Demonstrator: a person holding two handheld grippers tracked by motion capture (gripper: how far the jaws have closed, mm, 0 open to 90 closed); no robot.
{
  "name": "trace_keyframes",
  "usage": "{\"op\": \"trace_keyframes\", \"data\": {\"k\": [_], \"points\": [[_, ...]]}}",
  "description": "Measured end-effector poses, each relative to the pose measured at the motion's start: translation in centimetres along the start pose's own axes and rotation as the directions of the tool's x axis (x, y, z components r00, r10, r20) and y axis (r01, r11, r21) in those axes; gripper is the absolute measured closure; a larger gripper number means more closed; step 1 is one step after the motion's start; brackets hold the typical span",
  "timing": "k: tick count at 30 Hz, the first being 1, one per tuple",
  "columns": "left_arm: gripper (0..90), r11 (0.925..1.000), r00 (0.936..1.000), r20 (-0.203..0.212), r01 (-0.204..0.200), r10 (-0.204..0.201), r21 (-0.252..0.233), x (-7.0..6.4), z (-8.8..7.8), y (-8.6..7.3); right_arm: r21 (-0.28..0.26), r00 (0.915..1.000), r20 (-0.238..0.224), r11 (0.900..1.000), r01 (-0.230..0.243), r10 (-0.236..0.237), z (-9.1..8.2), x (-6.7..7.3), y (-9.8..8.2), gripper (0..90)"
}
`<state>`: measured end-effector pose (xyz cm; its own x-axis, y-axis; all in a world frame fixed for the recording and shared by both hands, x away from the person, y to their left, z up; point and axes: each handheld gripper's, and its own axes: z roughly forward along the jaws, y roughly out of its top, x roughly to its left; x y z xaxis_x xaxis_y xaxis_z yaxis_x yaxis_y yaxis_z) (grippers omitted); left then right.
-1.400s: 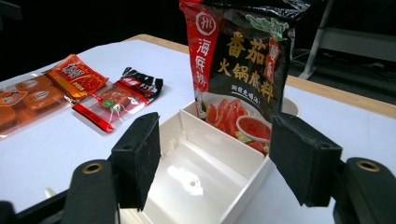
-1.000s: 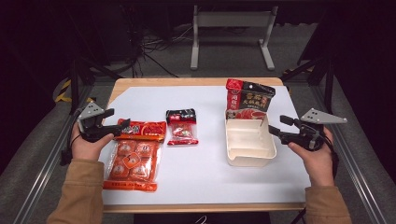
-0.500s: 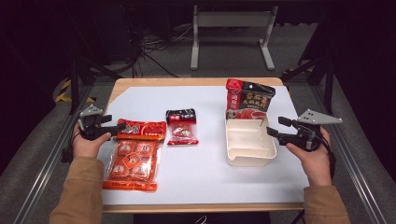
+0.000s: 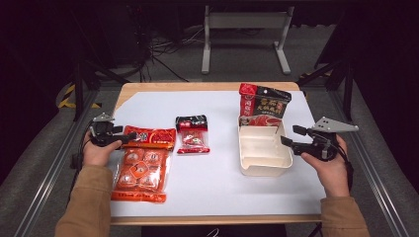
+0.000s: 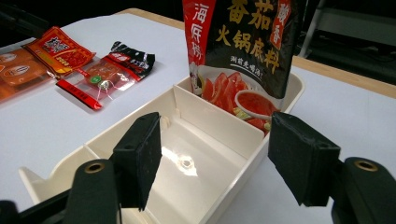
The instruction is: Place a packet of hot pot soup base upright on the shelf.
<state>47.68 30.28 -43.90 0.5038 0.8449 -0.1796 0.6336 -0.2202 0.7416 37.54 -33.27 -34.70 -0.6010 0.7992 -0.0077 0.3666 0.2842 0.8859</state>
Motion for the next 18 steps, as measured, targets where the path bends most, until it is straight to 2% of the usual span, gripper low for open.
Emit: {"op": "trace_keyframes", "data": {"k": [8, 11, 18], "points": [[27.2, 0.9998, 0.9997, 0.023, 0.012, -0.012, 0.017, 0.4, 1.0, -0.3, 0.000, 1.0000, -0.004, 1.000, -0.004, 0.004, 0.1, -0.1, -0.1, 34.9], [27.7, 0.9993, 0.9985, 0.049, 0.025, -0.027, 0.027, 0.6, 1.3, -0.4, -0.001, 0.9999, -0.006, 1.000, -0.008, 0.008, 0.1, -0.1, -0.2, 34.9], [33.4, 0.9990, 0.9960, 0.083, 0.031, -0.034, 0.031, 0.8, 1.5, -0.6, -0.005, 1.0000, -0.008, 1.000, -0.005, 0.005, 0.1, -0.1, -0.2, 34.9]]}}
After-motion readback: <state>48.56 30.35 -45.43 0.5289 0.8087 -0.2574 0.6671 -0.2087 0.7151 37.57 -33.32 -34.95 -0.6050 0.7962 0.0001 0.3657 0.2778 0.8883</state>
